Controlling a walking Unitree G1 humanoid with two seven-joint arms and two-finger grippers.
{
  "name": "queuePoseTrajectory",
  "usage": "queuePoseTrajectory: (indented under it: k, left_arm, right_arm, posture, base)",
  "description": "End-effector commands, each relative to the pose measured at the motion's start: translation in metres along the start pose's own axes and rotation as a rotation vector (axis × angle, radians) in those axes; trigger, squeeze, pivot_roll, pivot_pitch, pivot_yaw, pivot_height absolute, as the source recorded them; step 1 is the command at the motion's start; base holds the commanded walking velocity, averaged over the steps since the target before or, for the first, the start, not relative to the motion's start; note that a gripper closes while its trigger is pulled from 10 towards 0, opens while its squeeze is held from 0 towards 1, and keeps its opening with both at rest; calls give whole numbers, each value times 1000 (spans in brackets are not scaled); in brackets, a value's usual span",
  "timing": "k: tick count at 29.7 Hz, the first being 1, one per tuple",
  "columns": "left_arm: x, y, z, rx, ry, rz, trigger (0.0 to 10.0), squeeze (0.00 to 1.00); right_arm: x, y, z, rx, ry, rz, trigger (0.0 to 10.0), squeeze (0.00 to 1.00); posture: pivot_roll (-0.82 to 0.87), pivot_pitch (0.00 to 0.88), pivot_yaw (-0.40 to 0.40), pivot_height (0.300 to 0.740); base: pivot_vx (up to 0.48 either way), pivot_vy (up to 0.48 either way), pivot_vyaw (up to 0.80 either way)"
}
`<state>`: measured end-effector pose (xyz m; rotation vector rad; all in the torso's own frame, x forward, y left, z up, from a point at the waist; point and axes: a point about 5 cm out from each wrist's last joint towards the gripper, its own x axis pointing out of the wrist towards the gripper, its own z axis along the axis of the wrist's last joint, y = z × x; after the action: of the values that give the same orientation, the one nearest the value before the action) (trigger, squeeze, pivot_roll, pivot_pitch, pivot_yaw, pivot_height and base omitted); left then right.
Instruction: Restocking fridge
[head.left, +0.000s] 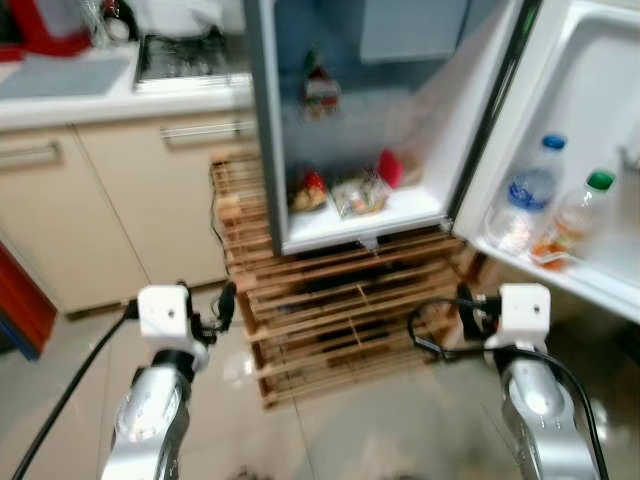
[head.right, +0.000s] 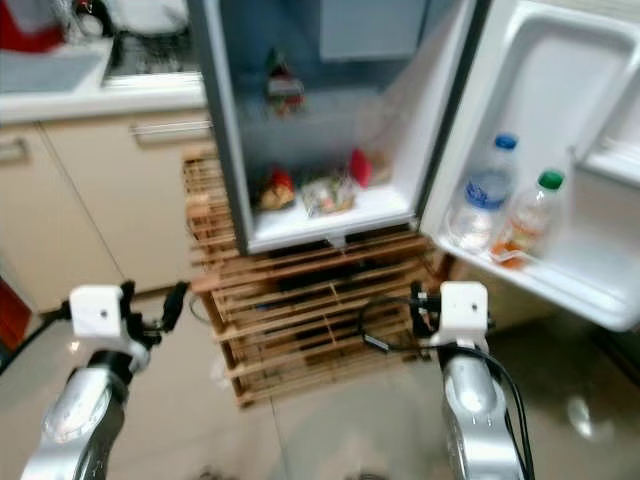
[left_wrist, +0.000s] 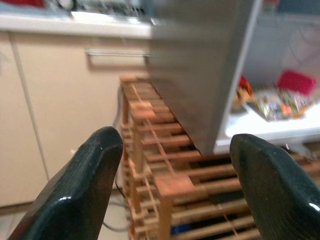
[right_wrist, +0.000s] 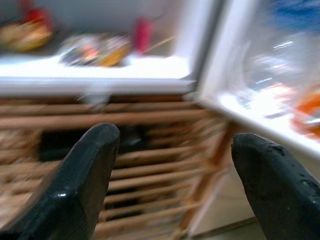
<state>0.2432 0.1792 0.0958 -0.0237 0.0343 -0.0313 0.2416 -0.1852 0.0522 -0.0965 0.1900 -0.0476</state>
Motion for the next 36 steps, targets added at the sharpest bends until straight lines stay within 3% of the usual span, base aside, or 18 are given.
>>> queuePoseTrajectory:
  k: [1,14,17,26,36]
  left_arm:
    - [1,-4,0,7,0,-17,10000,0]
    - [14,-24,7,25,-38,-113,10000,0]
    - [22,-24,1,13,-10,-95,10000,0]
    - [32,-30,8,28,-46,-106,10000,0]
    - [37,-48,4,8,-41,-180,10000,0]
  right_arm:
    - [2,-13,4,-25,-23,-31,10000,35]
    - [7,-15,1,-72,-57,-3,10000,12]
    - [7,-16,-3,-76,-42,-1,10000,0]
    - [7,-17,-14,-93,2,27,10000,0]
    - [-16,-34,-40,-103,80,-21,10000,0]
  posture:
    - [-157,0,1,740]
    - [-167,0,-17,740]
    - [-167,0,-27,740]
    - [-169,0,-28,740]
    - [-234,0,13,740]
  base:
    - [0,-480,756]
    - [0,-480,683]
    - [0,0,0]
    - [-62,0,0]
    - [-336,-240,0]
